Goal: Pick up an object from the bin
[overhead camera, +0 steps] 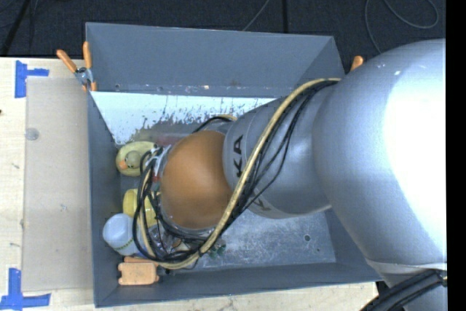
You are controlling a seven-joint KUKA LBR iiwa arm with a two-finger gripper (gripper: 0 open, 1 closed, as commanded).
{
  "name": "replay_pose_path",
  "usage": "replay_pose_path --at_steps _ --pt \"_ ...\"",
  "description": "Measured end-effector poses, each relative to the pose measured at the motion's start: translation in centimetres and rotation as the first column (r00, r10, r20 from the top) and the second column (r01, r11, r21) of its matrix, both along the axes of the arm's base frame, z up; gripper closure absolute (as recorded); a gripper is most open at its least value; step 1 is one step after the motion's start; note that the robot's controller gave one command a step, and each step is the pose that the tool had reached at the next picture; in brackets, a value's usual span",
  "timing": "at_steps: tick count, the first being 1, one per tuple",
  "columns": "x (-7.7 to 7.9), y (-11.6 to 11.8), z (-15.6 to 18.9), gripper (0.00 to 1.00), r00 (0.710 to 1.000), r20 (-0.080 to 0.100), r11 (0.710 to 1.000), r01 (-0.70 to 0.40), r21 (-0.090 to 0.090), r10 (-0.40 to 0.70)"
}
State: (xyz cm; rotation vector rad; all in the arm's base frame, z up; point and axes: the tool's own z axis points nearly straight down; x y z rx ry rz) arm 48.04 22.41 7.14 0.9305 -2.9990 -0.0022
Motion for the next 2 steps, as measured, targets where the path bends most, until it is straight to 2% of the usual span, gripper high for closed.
replay_pose_path --at_steps 1,2 --pt "-0.6 -0.2 4.6 1.0 1.0 -0.008 1.0 -0.017 -0.004 0.017" --pt "-0.5 -0.2 6.1 1.0 1.0 -0.005 1.0 -0.02 -0.002 0.02"
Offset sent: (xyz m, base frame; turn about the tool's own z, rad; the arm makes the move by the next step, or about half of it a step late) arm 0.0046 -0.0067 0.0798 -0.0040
